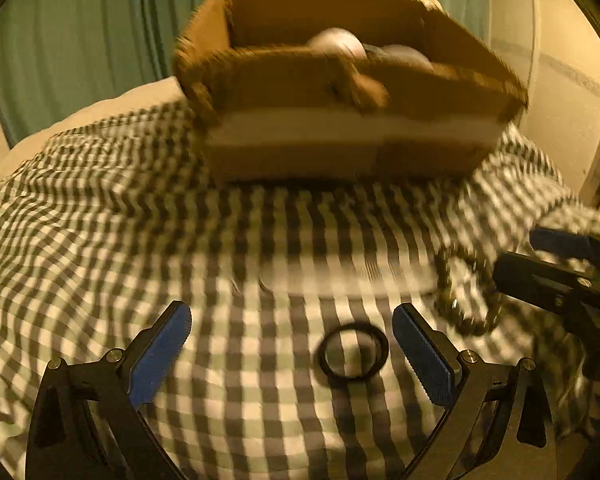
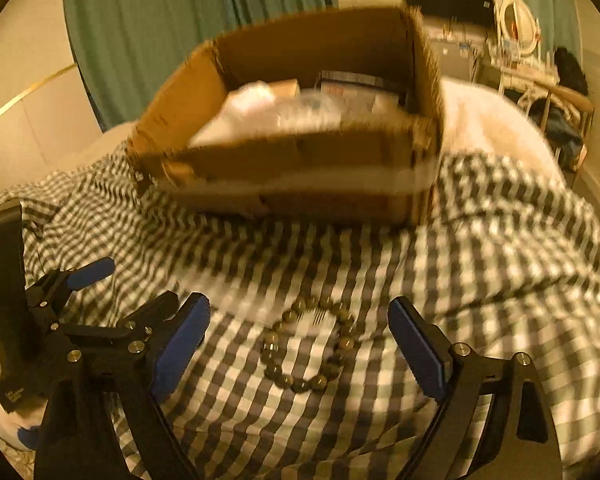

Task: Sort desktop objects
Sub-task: 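Grasp the brown bead bracelet with the right gripper while the left closes on the black ring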

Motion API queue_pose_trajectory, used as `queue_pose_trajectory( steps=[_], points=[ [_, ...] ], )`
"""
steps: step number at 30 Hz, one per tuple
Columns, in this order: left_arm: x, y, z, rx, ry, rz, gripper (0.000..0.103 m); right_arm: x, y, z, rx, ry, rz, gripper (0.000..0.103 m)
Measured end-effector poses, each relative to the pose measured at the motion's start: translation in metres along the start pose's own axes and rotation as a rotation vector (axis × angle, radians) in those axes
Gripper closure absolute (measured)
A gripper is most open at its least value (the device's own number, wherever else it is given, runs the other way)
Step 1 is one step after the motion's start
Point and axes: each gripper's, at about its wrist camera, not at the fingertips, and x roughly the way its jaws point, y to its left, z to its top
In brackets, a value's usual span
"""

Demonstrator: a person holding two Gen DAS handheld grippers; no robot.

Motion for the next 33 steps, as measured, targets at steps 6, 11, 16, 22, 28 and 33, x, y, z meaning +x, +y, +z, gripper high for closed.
queue_pose_trajectory(
  steps=[6, 11, 16, 22, 28, 33],
  points=[
    [0.019, -0.014, -0.015, 0.064, 0.061, 0.0, 0.011, 0.03, 0.005, -0.013, -0.014, 0.103, -0.022, 0.014],
    [0.024, -0.017, -0.018, 0.055, 0.062, -0.006, 0.029, 0.05, -0.004, -0.02, 0.009, 0.181, -0.057, 0.014],
    [0.022, -0.024, -0.022, 0.071, 0.055, -0.023, 0.06, 0.066, 0.001, -0.025, -0.028, 0.216, -0.085, 0.013],
    [0.015, -0.009, -0.022, 0.009, 0.062, -0.046, 0.09, 0.07, -0.002, -0.025, -0.008, 0.227, -0.082, 0.037],
    [0.008, -0.006, -0.021, -0.008, 0.067, -0.063, 0.098, 0.065, -0.003, -0.024, 0.001, 0.227, -0.067, 0.077],
    [-0.001, 0.002, -0.017, -0.043, 0.071, -0.081, 0.099, 0.053, -0.006, -0.022, 0.0, 0.217, -0.047, 0.092]
  ],
)
